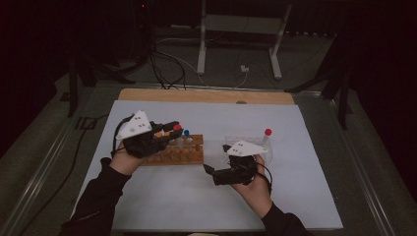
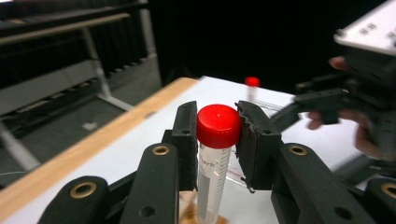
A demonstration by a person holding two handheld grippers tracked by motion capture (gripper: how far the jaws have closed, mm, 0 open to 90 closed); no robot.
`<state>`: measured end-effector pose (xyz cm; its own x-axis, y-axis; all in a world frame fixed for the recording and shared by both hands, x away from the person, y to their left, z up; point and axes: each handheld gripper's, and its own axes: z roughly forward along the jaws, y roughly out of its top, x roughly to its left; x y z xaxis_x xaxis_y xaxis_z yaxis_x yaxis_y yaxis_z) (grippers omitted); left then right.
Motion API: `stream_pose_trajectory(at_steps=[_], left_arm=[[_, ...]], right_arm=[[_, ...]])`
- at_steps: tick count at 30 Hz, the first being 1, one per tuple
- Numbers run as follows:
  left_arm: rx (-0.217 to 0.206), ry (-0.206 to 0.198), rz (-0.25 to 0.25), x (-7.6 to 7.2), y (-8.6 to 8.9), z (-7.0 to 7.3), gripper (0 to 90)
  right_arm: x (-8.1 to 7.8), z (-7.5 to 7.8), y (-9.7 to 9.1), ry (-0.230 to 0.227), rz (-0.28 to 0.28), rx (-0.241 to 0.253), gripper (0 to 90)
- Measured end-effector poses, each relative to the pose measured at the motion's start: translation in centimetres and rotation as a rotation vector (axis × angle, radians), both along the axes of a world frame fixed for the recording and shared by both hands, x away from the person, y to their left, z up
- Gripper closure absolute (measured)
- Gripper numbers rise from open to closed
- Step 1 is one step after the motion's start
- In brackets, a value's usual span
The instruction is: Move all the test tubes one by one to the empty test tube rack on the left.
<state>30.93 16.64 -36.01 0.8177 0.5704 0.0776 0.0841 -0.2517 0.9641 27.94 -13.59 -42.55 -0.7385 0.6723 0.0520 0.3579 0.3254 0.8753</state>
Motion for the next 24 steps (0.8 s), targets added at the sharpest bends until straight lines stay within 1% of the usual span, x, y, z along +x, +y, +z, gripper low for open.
stream_pose_trajectory(at_steps=[1, 2, 4, 6, 9, 10, 15, 17, 21, 24], left_arm=[[0.006, -0.015, 0.024, 0.0, 0.4, 0.2, 71.4], [0.018, -0.024, 0.047, -0.1, 0.9, 0.3, 71.4], [0.01, -0.029, 0.071, 0.0, 1.8, 0.5, 71.4], [0.002, -0.029, 0.1, 0.2, 2.7, 0.7, 71.4], [-0.008, -0.028, 0.141, 0.5, 3.9, 0.6, 71.4], [-0.009, -0.02, 0.15, 0.6, 4.3, 0.4, 71.4], [-0.022, -0.01, 0.208, 1.2, 5.8, 0.1, 71.4], [-0.03, -0.009, 0.226, 1.4, 6.4, -0.1, 71.4], [-0.042, 0.015, 0.237, 1.8, 6.9, -1.0, 71.4], [-0.022, 0.029, 0.24, 2.1, 6.9, -1.8, 71.4]], right_arm=[[0.0, 0.0, 0.0, -0.002, -0.004, -0.002, 1.7], [-0.1, 0.0, -0.1, -0.004, 0.008, 0.002, 1.2], [-0.1, 0.0, -0.2, -0.008, 0.013, -0.003, 0.0], [-0.1, 0.0, -0.2, -0.008, 0.019, -0.006, 0.0], [-0.1, 0.1, -0.3, -0.003, 0.026, 0.007, 0.0], [-0.1, 0.1, -0.4, -0.008, 0.026, 0.006, 0.0], [-0.1, 0.2, -0.4, -0.02, 0.025, -0.002, 0.0], [-0.1, 0.2, -0.5, -0.022, 0.028, -0.003, 0.0], [-0.1, 0.3, -0.5, -0.03, 0.03, -0.008, 0.0], [-0.2, 0.4, -0.6, -0.035, 0.029, -0.005, 0.0]])
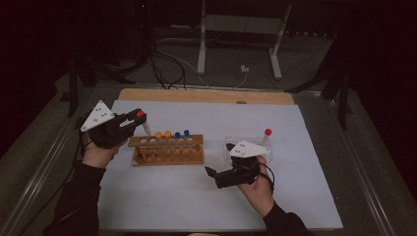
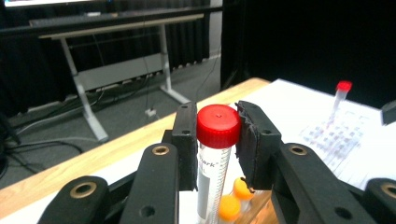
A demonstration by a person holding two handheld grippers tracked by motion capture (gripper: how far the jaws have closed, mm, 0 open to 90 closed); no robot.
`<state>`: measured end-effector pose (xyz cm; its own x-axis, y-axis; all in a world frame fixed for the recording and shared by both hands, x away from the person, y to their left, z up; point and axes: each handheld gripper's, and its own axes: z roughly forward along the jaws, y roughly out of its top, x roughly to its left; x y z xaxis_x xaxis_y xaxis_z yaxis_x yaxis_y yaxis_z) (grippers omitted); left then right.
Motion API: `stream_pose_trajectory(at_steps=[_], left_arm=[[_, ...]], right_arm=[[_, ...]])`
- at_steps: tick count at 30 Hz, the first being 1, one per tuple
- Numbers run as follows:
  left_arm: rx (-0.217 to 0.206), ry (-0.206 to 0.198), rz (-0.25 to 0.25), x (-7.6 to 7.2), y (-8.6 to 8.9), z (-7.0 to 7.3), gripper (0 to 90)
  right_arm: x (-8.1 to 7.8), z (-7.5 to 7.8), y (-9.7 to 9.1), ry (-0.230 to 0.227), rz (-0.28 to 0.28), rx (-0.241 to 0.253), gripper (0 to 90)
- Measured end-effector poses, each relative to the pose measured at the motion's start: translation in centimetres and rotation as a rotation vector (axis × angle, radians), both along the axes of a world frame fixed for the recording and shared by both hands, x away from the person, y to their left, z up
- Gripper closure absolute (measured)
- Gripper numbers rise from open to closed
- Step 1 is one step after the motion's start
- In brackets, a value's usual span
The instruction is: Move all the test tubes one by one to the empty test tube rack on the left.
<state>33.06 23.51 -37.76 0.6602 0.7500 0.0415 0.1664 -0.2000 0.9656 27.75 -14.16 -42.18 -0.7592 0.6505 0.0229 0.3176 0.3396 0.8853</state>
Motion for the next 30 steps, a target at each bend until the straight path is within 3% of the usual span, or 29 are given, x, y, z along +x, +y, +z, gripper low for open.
stream_pose_trajectory(at_steps=[3, 5, 22, 30], left_arm=[[0.01, 0.007, 0.007, 0.3, 0.0, -0.6, 71.4], [-0.024, 0.016, -0.011, 0.4, 0.2, -1.0, 71.4], [0.062, 0.109, 0.008, 1.0, -1.1, -5.7, 71.3], [0.092, 0.145, 0.012, 1.1, -1.0, -6.8, 71.3]], right_arm=[[0.0, 0.0, -0.2, -0.008, -0.002, 0.003, 0.0], [-0.1, 0.1, -0.2, -0.009, 0.002, 0.006, 0.0], [-0.1, -0.1, -0.6, -0.002, 0.003, 0.004, 0.0], [-0.1, -0.1, -0.6, -0.001, 0.005, 0.002, 0.0]])
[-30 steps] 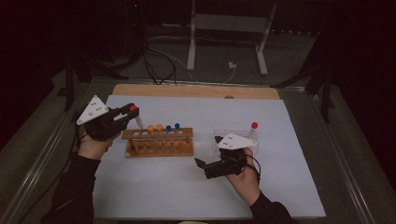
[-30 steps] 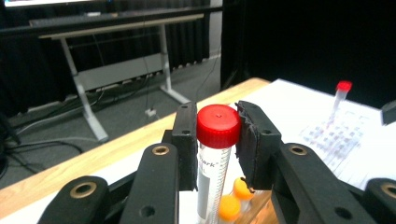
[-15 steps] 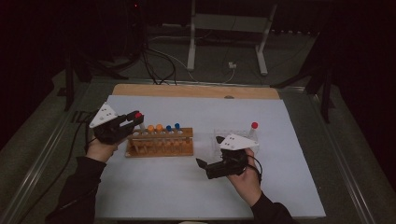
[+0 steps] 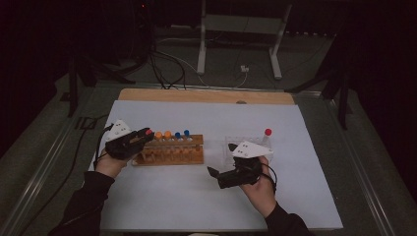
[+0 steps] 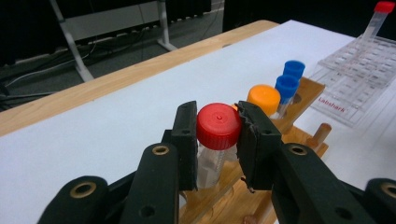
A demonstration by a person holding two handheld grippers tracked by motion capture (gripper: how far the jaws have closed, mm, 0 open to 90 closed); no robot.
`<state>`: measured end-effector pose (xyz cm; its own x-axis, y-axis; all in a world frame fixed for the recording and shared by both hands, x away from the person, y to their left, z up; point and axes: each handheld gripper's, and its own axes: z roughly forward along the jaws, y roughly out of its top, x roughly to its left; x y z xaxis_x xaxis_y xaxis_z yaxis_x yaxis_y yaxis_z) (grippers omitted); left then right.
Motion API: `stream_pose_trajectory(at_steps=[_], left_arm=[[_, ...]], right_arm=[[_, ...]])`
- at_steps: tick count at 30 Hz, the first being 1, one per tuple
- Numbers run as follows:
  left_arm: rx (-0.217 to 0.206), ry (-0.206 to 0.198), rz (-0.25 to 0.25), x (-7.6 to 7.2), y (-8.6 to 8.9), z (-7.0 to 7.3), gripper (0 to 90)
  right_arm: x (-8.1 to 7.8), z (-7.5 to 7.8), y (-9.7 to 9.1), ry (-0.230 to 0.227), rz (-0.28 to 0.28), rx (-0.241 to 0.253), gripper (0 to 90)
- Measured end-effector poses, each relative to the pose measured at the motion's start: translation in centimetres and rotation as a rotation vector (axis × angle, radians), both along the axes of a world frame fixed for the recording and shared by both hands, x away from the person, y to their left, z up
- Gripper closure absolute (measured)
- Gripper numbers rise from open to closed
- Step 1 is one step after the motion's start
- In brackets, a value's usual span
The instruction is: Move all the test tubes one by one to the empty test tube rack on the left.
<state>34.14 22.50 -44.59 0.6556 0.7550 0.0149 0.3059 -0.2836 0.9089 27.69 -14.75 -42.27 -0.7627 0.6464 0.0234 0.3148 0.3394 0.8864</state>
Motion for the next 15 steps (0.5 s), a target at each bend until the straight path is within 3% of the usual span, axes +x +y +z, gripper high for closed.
stream_pose_trajectory(at_steps=[5, 12, 15], left_arm=[[0.015, 0.015, 0.0, 0.19, -0.14, -0.33, 71.3], [0.003, 0.034, -0.005, 0.34, 0.1, -0.37, 70.6], [-0.019, 0.038, -0.03, 0.22, 0.36, -0.19, 61.2]], right_arm=[[0.01, -0.02, 0.05, 0.002, 0.001, -0.003, 0.0], [0.07, 0.08, -0.09, 0.004, 0.002, -0.002, 0.0], [0.11, 0.37, -0.36, -0.012, -0.001, 0.0, 0.0]])
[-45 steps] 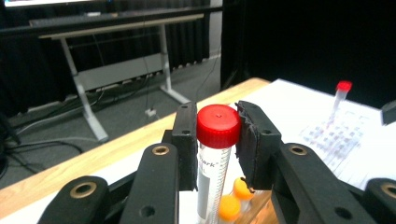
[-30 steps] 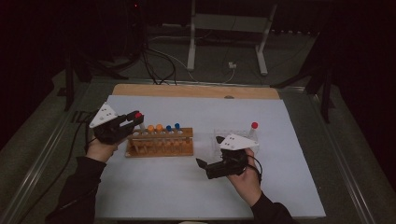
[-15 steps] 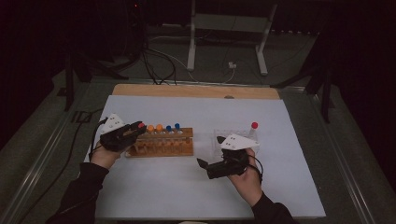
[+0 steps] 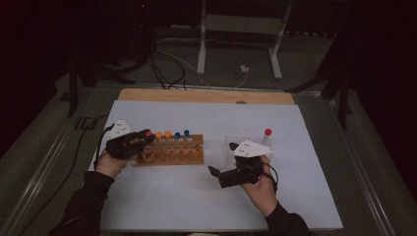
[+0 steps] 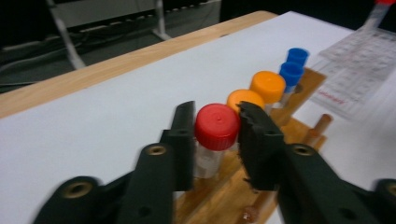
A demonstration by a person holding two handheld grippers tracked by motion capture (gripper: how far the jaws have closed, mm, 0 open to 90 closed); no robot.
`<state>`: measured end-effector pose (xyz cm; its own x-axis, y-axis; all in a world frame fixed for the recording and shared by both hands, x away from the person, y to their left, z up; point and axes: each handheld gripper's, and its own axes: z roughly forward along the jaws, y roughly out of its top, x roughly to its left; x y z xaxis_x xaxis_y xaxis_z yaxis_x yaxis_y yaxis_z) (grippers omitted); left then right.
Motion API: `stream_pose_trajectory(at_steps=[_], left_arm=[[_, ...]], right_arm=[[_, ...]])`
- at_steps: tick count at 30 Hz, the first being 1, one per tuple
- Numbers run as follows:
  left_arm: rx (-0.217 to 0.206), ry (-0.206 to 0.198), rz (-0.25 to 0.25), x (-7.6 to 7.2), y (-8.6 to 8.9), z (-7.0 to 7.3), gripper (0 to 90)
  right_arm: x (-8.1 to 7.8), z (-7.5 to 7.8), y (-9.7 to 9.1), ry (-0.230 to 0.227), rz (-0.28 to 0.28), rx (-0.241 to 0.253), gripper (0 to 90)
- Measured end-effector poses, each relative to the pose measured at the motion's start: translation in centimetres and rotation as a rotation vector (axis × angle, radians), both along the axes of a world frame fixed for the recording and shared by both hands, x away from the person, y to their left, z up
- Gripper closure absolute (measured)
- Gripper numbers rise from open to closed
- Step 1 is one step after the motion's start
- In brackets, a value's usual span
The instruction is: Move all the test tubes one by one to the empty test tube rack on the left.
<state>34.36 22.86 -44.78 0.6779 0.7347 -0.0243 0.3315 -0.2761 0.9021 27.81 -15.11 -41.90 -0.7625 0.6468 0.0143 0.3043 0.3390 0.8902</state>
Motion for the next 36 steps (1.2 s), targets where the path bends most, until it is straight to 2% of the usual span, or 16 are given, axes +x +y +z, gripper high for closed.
stream_pose_trajectory(at_steps=[2, 5, 8, 14, 16, 18, 22, 25, 30, 36], left_arm=[[-0.009, -0.004, -0.007, -0.3, 0.1, 0.2, 48.1], [-0.012, -0.014, 0.011, -0.7, 0.3, 0.6, 30.5], [-0.029, -0.008, -0.002, -1.1, 0.4, 1.0, 19.4], [-0.043, -0.02, -0.043, -2.0, -0.2, 1.8, 5.8], [-0.048, -0.03, -0.06, -2.2, -0.4, 2.1, 3.7], [-0.055, -0.033, -0.07, -2.4, -0.6, 2.4, 3.1], [-0.057, -0.038, -0.084, -2.6, -0.9, 2.5, 3.1], [-0.058, -0.042, -0.085, -2.7, -0.9, 2.7, 3.1], [-0.06, -0.046, -0.089, -2.8, -1.0, 2.8, 3.1], [-0.064, -0.045, -0.088, -2.8, -1.0, 2.9, 3.1]], right_arm=[[0.2, 0.3, -0.4, -0.011, -0.007, 0.003, 0.0], [0.5, 0.7, -1.3, -0.029, -0.031, 0.001, 0.0], [1.0, 1.2, -2.6, -0.049, -0.066, -0.003, 0.0], [2.1, 1.8, -5.9, -0.059, -0.18, 0.016, 0.0], [2.5, 1.8, -7.0, -0.068, -0.226, 0.017, 0.0], [3.0, 1.7, -8.1, -0.055, -0.258, 0.045, 0.0], [4.0, 1.1, -9.6, -0.05, -0.348, 0.031, 0.0], [4.7, 0.2, -10.6, -0.027, -0.382, 0.018, 0.2], [5.5, -1.5, -11.3, 0.011, -0.436, -0.012, 5.7], [6.5, -3.2, -11.6, 0.055, -0.506, -0.075, 19.2]])
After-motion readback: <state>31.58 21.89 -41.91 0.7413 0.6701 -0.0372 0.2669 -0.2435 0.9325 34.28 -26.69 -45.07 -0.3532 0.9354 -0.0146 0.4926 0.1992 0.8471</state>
